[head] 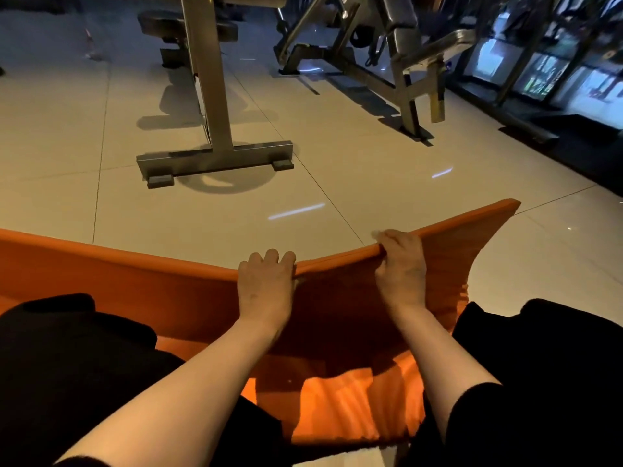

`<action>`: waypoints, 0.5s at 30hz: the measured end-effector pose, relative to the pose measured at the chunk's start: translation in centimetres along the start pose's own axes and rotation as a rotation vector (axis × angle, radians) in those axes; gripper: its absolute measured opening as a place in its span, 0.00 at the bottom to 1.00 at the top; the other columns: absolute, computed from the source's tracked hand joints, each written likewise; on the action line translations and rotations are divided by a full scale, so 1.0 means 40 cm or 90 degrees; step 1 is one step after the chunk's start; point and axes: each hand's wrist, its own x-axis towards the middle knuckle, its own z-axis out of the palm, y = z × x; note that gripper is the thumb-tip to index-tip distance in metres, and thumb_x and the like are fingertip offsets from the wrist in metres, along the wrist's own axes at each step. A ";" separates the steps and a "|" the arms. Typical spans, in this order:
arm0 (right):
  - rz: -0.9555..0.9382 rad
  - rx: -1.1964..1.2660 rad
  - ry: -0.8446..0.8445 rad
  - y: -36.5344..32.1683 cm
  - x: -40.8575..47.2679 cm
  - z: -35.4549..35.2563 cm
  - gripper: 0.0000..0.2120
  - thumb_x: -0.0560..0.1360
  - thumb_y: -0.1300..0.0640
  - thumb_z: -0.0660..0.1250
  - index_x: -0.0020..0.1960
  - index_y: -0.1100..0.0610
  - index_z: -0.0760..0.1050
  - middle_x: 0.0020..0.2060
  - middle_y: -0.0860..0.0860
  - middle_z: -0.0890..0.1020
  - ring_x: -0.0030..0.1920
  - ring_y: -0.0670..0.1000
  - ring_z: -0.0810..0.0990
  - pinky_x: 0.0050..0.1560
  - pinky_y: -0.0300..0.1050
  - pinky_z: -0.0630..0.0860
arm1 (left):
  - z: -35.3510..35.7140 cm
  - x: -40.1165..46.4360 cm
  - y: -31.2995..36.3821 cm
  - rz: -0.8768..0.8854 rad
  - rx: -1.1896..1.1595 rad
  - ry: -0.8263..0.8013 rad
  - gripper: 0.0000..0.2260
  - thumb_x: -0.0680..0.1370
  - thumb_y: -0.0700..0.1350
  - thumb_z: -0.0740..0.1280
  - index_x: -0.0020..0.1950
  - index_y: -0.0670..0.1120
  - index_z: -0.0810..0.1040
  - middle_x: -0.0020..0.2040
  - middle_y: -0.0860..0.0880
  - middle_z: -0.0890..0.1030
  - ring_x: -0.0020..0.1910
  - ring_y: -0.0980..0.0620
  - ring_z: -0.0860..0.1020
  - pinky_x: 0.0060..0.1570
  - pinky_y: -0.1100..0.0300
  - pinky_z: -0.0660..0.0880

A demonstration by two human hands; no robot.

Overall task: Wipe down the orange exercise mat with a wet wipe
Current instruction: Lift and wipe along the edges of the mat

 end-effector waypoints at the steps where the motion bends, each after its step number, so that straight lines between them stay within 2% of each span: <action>1: 0.017 0.004 0.008 -0.025 -0.010 0.007 0.20 0.63 0.77 0.60 0.51 0.68 0.81 0.48 0.60 0.82 0.50 0.63 0.78 0.55 0.35 0.65 | 0.003 -0.003 0.003 -0.002 0.005 -0.003 0.15 0.80 0.57 0.59 0.62 0.50 0.70 0.55 0.49 0.75 0.53 0.46 0.72 0.47 0.56 0.64; 4: -0.081 0.071 -0.092 -0.154 -0.066 0.063 0.17 0.65 0.68 0.59 0.49 0.65 0.80 0.47 0.58 0.81 0.50 0.58 0.76 0.54 0.36 0.66 | 0.007 -0.007 0.008 -0.013 0.004 -0.013 0.14 0.81 0.53 0.59 0.65 0.50 0.68 0.58 0.49 0.74 0.56 0.46 0.71 0.51 0.55 0.65; 6: -0.152 0.078 -0.187 -0.224 -0.103 0.101 0.13 0.64 0.69 0.67 0.49 0.64 0.79 0.45 0.57 0.80 0.49 0.58 0.76 0.50 0.36 0.67 | 0.011 -0.006 0.001 -0.021 0.007 -0.022 0.12 0.81 0.47 0.58 0.64 0.48 0.68 0.59 0.49 0.73 0.57 0.46 0.71 0.52 0.55 0.65; 9: -0.185 0.052 -0.261 -0.240 -0.108 0.126 0.17 0.60 0.71 0.73 0.48 0.63 0.80 0.44 0.56 0.80 0.47 0.59 0.77 0.46 0.40 0.72 | 0.018 -0.003 -0.041 0.017 0.004 -0.055 0.12 0.81 0.47 0.58 0.64 0.47 0.68 0.60 0.48 0.73 0.57 0.46 0.71 0.52 0.56 0.65; 11: -0.217 0.004 -0.324 -0.227 -0.104 0.128 0.23 0.59 0.72 0.72 0.54 0.64 0.79 0.49 0.57 0.80 0.52 0.59 0.75 0.51 0.48 0.76 | 0.016 0.010 -0.086 0.064 -0.038 -0.092 0.14 0.80 0.46 0.61 0.66 0.47 0.68 0.61 0.47 0.73 0.59 0.46 0.71 0.52 0.55 0.67; 13: -0.227 -0.035 -0.361 -0.230 -0.095 0.131 0.28 0.59 0.72 0.72 0.60 0.64 0.77 0.54 0.58 0.79 0.57 0.60 0.74 0.57 0.50 0.74 | 0.008 0.037 -0.150 0.089 -0.030 -0.125 0.14 0.80 0.44 0.62 0.65 0.47 0.70 0.60 0.46 0.74 0.58 0.45 0.72 0.53 0.54 0.68; 15: -0.210 -0.042 -0.341 -0.235 -0.081 0.143 0.30 0.60 0.73 0.70 0.62 0.65 0.76 0.56 0.59 0.79 0.58 0.61 0.73 0.59 0.50 0.72 | -0.001 0.076 -0.246 0.078 0.085 -0.165 0.12 0.80 0.44 0.60 0.63 0.48 0.71 0.59 0.47 0.75 0.60 0.45 0.73 0.64 0.49 0.64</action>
